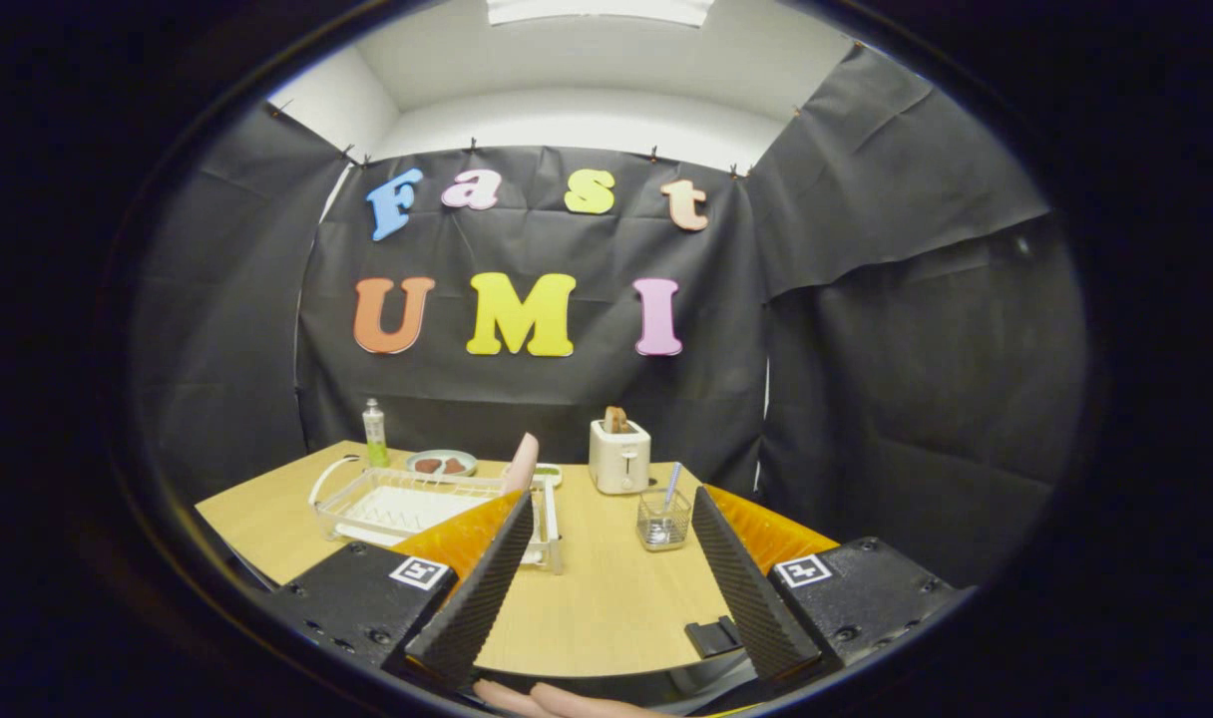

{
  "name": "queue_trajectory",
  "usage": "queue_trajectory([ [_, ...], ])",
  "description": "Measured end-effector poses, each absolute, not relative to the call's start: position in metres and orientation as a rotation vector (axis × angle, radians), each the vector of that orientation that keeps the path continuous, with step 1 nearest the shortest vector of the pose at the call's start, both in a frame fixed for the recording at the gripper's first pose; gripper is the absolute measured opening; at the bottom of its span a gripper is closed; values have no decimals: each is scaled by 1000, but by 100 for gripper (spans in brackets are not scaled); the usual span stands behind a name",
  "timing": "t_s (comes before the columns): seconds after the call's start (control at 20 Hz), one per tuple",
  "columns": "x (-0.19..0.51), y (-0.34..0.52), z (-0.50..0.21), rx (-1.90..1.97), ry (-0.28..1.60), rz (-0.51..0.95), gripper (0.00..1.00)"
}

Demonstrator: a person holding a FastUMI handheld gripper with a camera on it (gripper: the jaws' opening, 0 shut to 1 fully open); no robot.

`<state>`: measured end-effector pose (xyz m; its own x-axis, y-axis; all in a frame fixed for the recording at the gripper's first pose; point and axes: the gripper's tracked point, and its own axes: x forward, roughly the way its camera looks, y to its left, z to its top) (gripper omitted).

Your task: Take the plate from the dish rack, then take the spoon from the basket and place it into the plate.

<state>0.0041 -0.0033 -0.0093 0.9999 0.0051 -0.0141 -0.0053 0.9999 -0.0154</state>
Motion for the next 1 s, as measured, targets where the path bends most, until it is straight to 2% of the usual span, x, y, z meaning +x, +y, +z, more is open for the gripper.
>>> queue_trajectory([
  [0.5, 29, 15, 7, -43, 31, 35, 100],
  [0.8, 95, 63, 27, -116, 89, 100, 100],
  [1.0, 156, 104, 26, -147, 217, 154, 100],
])
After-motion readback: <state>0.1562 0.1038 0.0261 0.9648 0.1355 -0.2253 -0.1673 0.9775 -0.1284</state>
